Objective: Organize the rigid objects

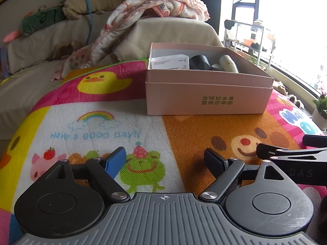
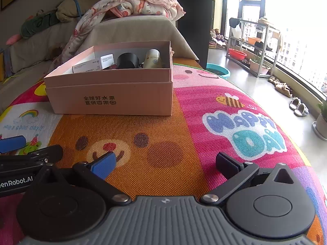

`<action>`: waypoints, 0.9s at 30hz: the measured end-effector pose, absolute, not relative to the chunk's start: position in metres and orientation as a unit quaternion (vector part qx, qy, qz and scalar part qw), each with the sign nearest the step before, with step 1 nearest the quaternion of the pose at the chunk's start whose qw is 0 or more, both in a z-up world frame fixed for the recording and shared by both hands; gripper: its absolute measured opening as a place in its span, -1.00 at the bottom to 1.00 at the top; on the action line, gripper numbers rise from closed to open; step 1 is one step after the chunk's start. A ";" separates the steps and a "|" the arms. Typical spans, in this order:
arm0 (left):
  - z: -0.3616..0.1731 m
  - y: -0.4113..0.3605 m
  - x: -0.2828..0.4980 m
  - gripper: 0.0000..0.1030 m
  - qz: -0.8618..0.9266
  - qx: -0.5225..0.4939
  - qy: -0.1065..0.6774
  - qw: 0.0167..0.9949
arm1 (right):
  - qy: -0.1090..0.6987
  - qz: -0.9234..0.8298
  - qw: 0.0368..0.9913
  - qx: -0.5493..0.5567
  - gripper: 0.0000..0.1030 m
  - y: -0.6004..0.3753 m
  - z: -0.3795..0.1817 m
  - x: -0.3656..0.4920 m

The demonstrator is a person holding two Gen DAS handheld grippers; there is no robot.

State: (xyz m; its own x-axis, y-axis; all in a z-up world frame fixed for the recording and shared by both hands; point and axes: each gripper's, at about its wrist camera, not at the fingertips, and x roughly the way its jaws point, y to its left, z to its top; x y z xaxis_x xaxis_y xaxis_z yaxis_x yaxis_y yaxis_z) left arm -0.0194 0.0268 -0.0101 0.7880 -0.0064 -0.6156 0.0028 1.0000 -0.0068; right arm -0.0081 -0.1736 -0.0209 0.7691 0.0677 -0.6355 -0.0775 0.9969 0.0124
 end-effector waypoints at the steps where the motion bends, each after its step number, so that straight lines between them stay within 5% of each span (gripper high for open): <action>1: -0.010 0.027 -0.019 0.72 -0.002 -0.002 0.326 0.946 | 0.337 0.039 0.941 -0.007 1.00 -0.173 -0.021 -0.008; 27: -0.011 0.028 -0.020 0.71 -0.005 -0.007 0.325 0.946 | 0.337 0.038 0.941 -0.009 1.00 -0.173 -0.021 -0.008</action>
State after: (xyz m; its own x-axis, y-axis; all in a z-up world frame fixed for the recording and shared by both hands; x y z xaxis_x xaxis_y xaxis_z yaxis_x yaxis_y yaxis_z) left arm -0.0200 0.0279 -0.0106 0.7884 -0.0136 -0.6151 0.0050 0.9999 -0.0157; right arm -0.0084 -0.1733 -0.0208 0.7697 0.0650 -0.6351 -0.0773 0.9970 0.0083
